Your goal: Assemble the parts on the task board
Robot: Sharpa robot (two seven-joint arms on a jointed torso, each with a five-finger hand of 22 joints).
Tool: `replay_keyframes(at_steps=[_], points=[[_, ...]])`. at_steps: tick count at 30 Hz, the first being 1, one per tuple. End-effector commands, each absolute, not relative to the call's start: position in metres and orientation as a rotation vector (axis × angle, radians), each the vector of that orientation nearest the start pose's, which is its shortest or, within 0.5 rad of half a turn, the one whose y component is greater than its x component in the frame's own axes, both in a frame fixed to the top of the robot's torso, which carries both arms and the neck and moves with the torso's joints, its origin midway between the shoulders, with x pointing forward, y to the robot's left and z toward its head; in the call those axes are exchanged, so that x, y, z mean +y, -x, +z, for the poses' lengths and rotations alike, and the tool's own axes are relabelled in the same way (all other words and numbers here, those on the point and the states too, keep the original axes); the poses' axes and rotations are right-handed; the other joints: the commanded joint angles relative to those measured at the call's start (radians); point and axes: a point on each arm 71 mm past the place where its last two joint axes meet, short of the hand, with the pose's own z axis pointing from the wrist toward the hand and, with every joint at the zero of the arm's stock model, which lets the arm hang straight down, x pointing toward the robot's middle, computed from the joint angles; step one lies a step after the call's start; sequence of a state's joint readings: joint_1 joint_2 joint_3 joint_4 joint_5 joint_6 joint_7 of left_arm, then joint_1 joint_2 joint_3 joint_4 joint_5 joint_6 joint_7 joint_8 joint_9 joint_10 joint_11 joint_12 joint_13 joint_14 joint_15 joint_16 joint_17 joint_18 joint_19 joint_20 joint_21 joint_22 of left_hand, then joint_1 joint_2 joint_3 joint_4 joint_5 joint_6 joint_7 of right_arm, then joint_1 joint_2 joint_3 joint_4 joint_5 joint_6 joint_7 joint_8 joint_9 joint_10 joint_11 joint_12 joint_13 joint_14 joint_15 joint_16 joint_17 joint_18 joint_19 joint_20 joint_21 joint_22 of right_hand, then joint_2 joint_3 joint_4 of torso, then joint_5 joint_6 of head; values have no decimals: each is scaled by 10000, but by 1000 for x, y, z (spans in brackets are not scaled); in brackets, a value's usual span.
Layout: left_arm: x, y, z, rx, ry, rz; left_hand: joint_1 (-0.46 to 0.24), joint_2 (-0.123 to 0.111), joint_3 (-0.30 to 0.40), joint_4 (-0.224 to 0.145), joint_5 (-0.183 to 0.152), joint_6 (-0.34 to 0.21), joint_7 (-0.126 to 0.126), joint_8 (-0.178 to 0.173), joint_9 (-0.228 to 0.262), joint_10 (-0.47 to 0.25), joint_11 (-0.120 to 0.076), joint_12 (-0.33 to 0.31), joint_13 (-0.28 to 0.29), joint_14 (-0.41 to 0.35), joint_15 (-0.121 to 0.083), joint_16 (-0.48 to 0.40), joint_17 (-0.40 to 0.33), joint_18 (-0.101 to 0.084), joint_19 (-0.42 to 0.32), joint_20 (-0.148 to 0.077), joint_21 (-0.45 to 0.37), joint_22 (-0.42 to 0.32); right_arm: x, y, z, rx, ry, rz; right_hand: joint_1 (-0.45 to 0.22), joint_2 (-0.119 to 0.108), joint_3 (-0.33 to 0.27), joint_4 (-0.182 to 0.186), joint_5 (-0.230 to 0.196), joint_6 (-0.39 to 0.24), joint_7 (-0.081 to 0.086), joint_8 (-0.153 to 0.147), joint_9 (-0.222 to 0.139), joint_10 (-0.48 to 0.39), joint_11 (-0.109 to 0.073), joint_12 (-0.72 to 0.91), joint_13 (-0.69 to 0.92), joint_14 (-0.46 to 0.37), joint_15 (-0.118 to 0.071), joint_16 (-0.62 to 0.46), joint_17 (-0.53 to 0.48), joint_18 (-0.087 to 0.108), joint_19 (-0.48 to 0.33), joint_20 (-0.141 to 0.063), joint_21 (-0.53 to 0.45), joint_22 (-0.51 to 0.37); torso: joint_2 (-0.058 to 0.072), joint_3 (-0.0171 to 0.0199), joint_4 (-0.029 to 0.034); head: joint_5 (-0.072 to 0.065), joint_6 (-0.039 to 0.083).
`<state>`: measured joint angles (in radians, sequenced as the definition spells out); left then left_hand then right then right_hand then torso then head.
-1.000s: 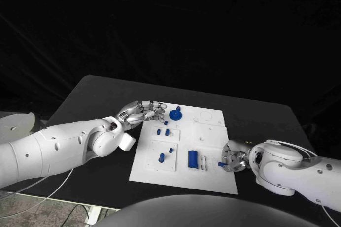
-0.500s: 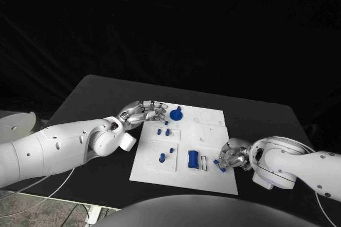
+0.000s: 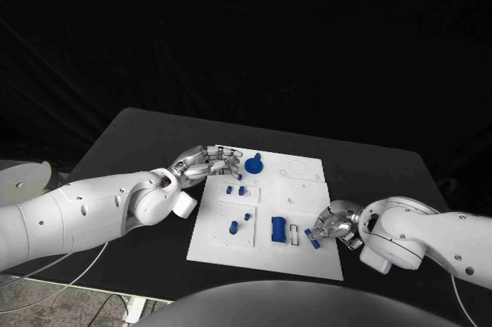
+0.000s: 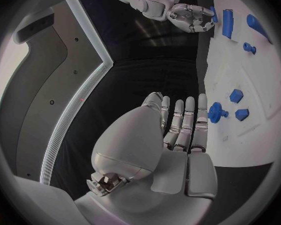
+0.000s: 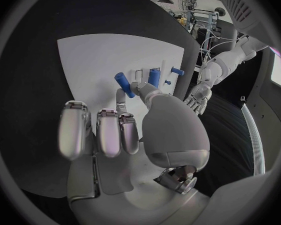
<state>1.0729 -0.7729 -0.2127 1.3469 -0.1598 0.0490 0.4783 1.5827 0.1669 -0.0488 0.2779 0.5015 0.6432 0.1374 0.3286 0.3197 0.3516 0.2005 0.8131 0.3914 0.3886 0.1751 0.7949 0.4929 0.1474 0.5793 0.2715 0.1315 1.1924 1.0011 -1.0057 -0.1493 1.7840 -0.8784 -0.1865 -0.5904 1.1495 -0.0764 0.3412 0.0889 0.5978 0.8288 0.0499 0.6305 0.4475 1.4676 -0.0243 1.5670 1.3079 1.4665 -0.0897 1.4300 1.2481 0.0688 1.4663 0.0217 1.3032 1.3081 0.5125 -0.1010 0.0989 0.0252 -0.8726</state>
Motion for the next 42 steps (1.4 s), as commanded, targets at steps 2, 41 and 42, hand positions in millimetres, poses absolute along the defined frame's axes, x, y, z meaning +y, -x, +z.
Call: replay_keyframes(at_steps=[2,41,42], points=[[205,-448,-301,18104,9875,-16982,84,40,72,4,50,-22,58,-33,-19,6,71,-38,-18,6,63,6,-12,156,34,31,-35,12,-230,-353,-317,24460,-8162,4856,-130,20,-10,92,7,86,-33,-40,28,1032,-54,38,2629,533,-32,28,-38,-120,232,-44,23,1879,6,1,0,18,0],[204,-448,-301,18216,9893,-16989,84,40,72,4,50,-22,58,-33,-19,6,71,-38,-18,6,63,6,-12,156,34,31,-35,12,-213,-339,-333,24079,-10602,5455,-356,104,-28,240,-235,50,-13,-137,135,1032,-33,38,2629,497,-12,-43,-202,-98,175,-24,-82,1845,-2,1,-4,65,0],[204,-448,-301,18220,9895,-16986,84,40,72,4,50,-22,58,-33,-19,6,71,-38,-18,6,63,6,-12,156,34,31,-35,12,-213,-339,-333,24035,-10596,5485,-357,105,-28,241,-235,50,-13,-137,135,1032,-33,38,2629,496,-12,-46,-208,-97,173,-24,-87,1844,-1,1,-6,66,0]])
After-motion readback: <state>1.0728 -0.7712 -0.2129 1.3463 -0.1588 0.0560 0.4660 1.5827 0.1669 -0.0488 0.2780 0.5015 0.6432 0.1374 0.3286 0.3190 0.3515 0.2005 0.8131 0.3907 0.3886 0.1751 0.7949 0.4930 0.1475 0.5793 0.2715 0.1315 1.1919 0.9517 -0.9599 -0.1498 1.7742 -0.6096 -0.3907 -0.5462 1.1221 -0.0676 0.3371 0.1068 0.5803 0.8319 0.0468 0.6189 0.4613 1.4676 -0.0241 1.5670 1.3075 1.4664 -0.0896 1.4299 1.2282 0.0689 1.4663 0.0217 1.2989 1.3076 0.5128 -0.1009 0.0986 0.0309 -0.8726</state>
